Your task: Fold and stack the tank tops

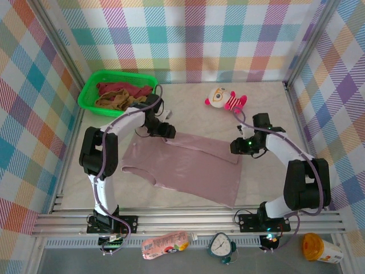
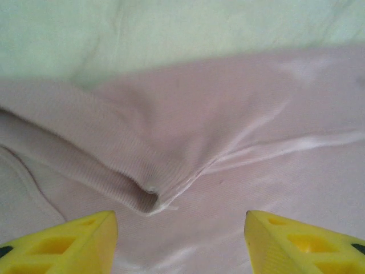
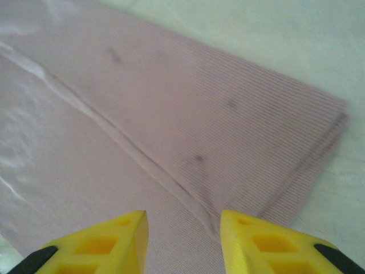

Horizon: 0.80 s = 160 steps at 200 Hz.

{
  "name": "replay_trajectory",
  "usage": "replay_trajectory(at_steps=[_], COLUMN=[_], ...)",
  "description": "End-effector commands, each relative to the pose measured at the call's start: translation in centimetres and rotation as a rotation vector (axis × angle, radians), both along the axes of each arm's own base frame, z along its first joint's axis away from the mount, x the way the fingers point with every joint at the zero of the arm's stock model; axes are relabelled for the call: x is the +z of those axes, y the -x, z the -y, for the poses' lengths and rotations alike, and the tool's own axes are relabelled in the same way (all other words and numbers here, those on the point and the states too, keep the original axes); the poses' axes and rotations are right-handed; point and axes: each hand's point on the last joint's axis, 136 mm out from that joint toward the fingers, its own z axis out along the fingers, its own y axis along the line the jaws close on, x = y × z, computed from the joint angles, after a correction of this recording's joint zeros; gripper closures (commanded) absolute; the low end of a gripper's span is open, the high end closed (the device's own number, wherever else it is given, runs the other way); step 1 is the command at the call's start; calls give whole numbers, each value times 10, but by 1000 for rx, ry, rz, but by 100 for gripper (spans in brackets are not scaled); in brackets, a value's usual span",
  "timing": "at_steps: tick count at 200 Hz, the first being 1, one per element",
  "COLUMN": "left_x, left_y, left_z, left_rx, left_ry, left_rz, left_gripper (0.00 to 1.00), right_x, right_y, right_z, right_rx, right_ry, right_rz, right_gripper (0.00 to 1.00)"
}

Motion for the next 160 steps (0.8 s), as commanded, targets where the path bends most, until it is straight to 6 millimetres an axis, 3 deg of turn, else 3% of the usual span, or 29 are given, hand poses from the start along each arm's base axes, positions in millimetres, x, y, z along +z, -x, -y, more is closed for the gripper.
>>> replay_trajectory(at_steps=[1,36,62,122,142,160], left_x=[-4,-22,-35,-59,-63,-64], left_y=[3,12,19,27,30,31], left_z=[12,23,16,5,3,4], left_rx=[36,41,77,80,74,67], left_ry=[9,-61,-124,-180,-196,-188], left_rz=[-87,-164,-203,-233,-240,-244], left_gripper=[39,39,40,53,59,63], right_x=[-8,-26,-40,-55,-67,-63], right_y=[3,10,10,20,23,16], right_z=[-3,-16,-15,-18,-1,-1], right_rx=[165,358,430,545,534,509], right_ry=[135,227,308,392,484,498], right_rz=[77,126,115,109,55,83], right_gripper=[59,56,53,54,58,67])
